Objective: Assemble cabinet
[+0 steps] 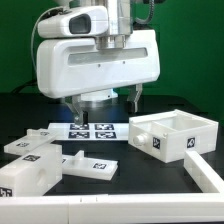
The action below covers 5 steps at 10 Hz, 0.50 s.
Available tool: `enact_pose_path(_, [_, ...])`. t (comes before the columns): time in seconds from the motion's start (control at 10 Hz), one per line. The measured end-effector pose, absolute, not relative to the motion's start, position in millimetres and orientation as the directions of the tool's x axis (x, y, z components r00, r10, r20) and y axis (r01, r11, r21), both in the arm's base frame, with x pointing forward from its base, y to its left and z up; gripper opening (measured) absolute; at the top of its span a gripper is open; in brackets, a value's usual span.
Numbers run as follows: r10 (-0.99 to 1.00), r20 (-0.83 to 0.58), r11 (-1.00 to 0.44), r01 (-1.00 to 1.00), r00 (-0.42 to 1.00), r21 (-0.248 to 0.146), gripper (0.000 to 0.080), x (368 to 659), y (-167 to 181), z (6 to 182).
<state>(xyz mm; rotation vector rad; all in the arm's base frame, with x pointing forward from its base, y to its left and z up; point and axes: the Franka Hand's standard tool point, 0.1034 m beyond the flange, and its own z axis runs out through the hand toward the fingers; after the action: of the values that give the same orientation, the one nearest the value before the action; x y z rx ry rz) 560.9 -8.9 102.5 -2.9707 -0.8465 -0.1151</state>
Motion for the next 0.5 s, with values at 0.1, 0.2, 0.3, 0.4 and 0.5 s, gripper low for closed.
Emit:
enact_pose_path(0.1, [0.440,0.076,-0.895,0.444,0.895,-0.040,0.0797,554.2,-17.2,98.5])
enact_pose_path(0.2, [0.342,0.075,-0.938,0.345,0.937,-0.039,0.0797,548.3,-22.5,94.9])
enact_pose_path(0.3, [0.292,0.067,-0.954,0.295,0.954,-0.047,0.0797,544.8,-22.2,92.2])
enact_pose_path(0.4, [0.240,0.051,-0.967,0.243,0.969,-0.073,0.0797,544.3,-20.8,93.2])
enact_pose_path(0.5, [0.172,0.048,-0.981,0.175,0.984,-0.078,0.0797,544.3,-19.4,92.6])
